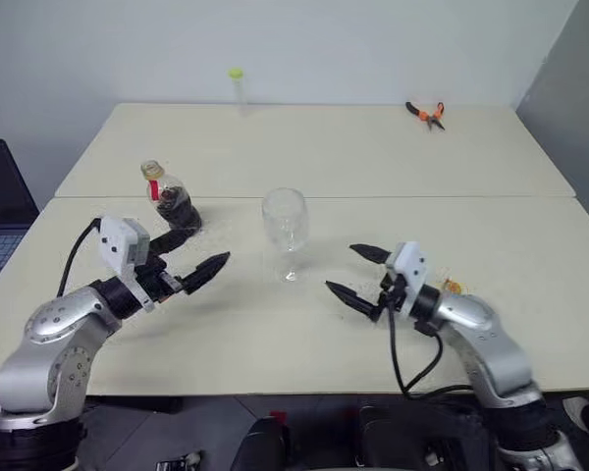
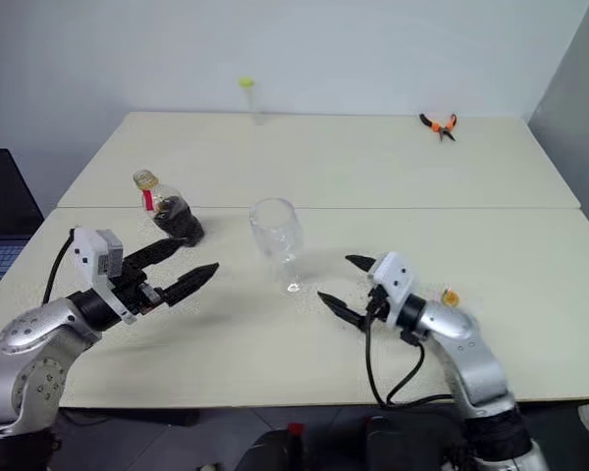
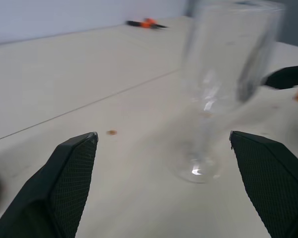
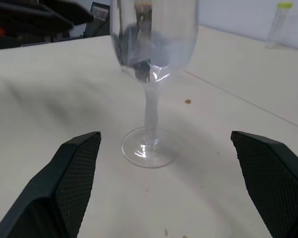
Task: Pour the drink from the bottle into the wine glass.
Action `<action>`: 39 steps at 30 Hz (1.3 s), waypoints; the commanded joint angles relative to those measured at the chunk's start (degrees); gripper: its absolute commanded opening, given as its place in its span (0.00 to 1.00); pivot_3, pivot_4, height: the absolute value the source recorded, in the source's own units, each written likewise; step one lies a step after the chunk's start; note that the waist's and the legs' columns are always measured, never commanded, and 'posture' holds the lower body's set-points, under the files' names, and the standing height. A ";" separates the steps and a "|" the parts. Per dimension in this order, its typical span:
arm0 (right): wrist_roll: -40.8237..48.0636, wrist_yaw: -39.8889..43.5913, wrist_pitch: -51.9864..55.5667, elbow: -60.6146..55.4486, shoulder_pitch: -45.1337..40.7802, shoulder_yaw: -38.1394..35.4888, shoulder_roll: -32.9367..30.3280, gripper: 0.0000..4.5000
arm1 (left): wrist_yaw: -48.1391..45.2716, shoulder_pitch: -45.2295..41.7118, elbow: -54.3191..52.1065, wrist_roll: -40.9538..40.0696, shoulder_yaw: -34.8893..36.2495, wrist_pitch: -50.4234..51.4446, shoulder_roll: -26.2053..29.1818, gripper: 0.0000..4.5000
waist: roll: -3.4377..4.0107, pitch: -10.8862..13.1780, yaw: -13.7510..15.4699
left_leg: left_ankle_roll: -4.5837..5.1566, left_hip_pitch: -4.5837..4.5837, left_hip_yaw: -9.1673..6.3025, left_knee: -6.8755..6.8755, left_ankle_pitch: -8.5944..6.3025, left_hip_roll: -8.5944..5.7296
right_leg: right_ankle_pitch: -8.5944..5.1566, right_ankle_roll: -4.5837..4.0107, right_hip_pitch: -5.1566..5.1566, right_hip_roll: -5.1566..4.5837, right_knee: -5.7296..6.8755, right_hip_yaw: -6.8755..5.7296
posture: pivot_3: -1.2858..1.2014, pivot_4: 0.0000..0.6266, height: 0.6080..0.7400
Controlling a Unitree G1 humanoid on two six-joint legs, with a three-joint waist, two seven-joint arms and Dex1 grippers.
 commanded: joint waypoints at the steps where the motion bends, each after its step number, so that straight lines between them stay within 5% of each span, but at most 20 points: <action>1: 6.19 -0.43 5.32 -8.60 0.41 -3.13 -2.02 0.99 | 6.45 0.17 1.62 4.89 1.85 -5.49 -2.97 1.00 | -0.01 -0.01 0.19 | 0.00 0.00 0.01 0.00 0.00 -0.02 | 0.00 0.00 0.00 -0.01 0.00 0.01 | 0.52 0.24 1.00; 12: 15.97 -3.85 15.66 -17.25 -3.02 -5.65 -5.77 0.99 | 14.65 -7.84 17.03 11.36 1.31 -14.71 -7.63 1.00 | -0.09 -0.05 0.35 | 0.00 -0.03 0.00 0.05 0.00 -0.05 | 0.00 0.00 0.04 -0.02 0.00 -0.05 | 0.52 0.24 1.00; 37: 17.73 -7.17 14.97 -18.43 -5.18 -5.12 -6.18 0.99 | 4.81 -42.43 68.51 18.81 -5.77 -29.17 -4.30 1.00 | -0.15 -0.04 0.26 | 0.00 -0.12 -0.07 0.11 0.00 -0.22 | 0.00 0.02 -0.01 -0.03 0.01 -0.38 | 0.52 0.24 1.00; 39: 18.29 -7.19 14.29 -19.09 -5.05 -5.61 -5.93 1.00 | 4.07 -43.68 70.27 19.00 -5.91 -30.38 -4.43 0.91 | -0.15 -0.04 0.22 | 0.00 -0.13 -0.07 0.11 0.00 -0.23 | 0.00 0.02 -0.01 -0.03 0.01 -0.37 | 0.52 0.24 1.00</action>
